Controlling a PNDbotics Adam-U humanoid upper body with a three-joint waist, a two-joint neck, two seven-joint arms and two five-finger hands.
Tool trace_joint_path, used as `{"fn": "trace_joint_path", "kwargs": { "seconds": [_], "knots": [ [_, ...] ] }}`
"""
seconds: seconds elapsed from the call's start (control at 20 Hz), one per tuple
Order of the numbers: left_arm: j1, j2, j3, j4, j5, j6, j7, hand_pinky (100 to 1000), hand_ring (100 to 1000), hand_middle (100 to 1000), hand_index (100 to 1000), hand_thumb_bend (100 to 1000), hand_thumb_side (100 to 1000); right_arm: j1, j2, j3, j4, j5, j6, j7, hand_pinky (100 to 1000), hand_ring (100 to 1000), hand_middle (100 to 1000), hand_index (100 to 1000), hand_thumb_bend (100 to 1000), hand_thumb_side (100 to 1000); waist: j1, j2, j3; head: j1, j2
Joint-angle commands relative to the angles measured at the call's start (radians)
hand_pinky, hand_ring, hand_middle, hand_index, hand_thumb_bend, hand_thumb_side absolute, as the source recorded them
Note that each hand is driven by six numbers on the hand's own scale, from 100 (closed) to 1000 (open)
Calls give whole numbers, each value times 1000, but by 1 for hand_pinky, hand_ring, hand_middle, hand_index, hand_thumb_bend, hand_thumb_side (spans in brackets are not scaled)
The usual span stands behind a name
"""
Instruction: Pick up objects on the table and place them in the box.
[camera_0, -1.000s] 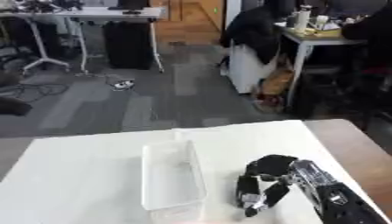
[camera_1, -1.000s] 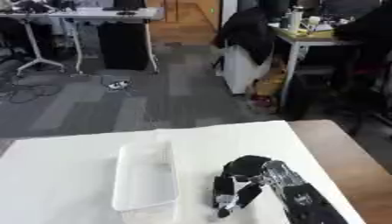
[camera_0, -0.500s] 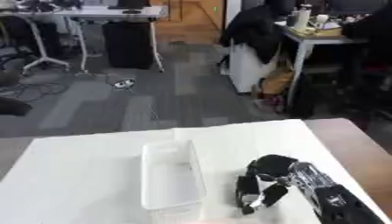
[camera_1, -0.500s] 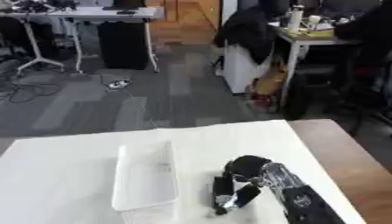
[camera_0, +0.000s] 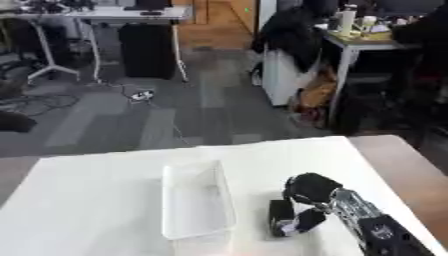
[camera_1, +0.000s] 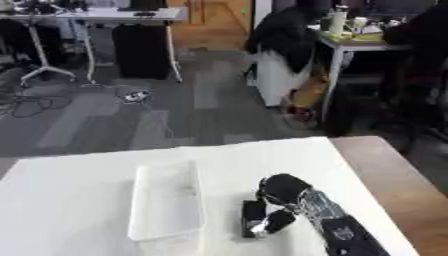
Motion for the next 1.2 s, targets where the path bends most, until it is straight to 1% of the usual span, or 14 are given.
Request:
{"fn": "trace_joint_path", "kwargs": {
  "seconds": [0.05,0.35,0.6,0.65,0.7,0.8,0.85,0.9,0.95,1.0,1.05,1.1,1.15,1.2],
  "knots": [
    [-15,18,4,-14,2,-1,-3,586,602,741,861,153,1000,-13,-6,-14,16,12,12,-60,272,418,349,508,772,908,3,-7,0,5,-12],
    [-15,18,4,-13,2,-1,-3,586,602,741,861,153,1000,-11,0,-18,52,6,-6,-142,240,393,322,491,754,892,3,-6,0,5,-11],
    [-16,17,4,-14,2,-1,-3,587,602,741,861,153,1000,-10,6,-24,70,-34,-30,-214,120,319,256,446,706,861,4,-6,0,-1,-21],
    [-16,17,4,-14,1,-1,-3,587,602,741,861,153,1000,-9,7,-25,73,-46,-35,-231,135,328,263,452,713,865,4,-6,0,-1,-23],
    [-16,17,4,-14,2,-1,-3,587,602,741,861,153,1000,-9,8,-26,74,-57,-41,-248,100,297,238,428,680,856,4,-6,0,-2,-25],
    [-16,17,4,-14,2,-1,-2,587,602,741,861,153,1000,-8,8,-27,77,-82,-53,-284,100,278,220,412,655,847,4,-6,0,-2,-27],
    [-16,17,4,-14,2,-1,-2,586,602,741,861,153,1000,-9,9,-29,76,-96,-60,-303,100,218,175,380,626,838,4,-6,0,-2,-29],
    [-15,17,4,-14,2,-1,-3,586,602,741,861,153,1000,-8,8,-29,77,-109,-66,-320,100,243,191,388,620,842,4,-6,0,-3,-30],
    [-15,17,3,-14,2,-1,-3,587,602,741,861,153,1000,-9,8,-30,77,-122,-71,-337,100,175,150,367,633,827,4,-6,0,-3,-31],
    [-15,17,3,-14,2,-1,-3,587,602,741,861,153,1000,-8,8,-31,78,-136,-76,-352,100,180,153,368,631,829,4,-6,0,-3,-31],
    [-15,17,3,-14,2,-1,-3,587,603,742,861,153,1000,-9,7,-30,76,-147,-81,-365,100,136,143,358,640,814,4,-6,0,-2,-31],
    [-16,18,3,-14,2,-1,-3,587,603,742,861,153,1000,-8,6,-30,75,-154,-84,-376,100,154,144,362,639,818,4,-6,0,-2,-31],
    [-15,18,3,-14,2,-1,-3,587,603,742,861,153,1000,-9,6,-29,73,-159,-87,-386,100,120,142,359,636,809,4,-7,0,-2,-31],
    [-15,18,3,-14,2,-1,-4,587,603,742,861,153,1000,-8,6,-28,72,-164,-90,-393,100,128,143,359,639,814,4,-7,0,-2,-32]
  ]
}}
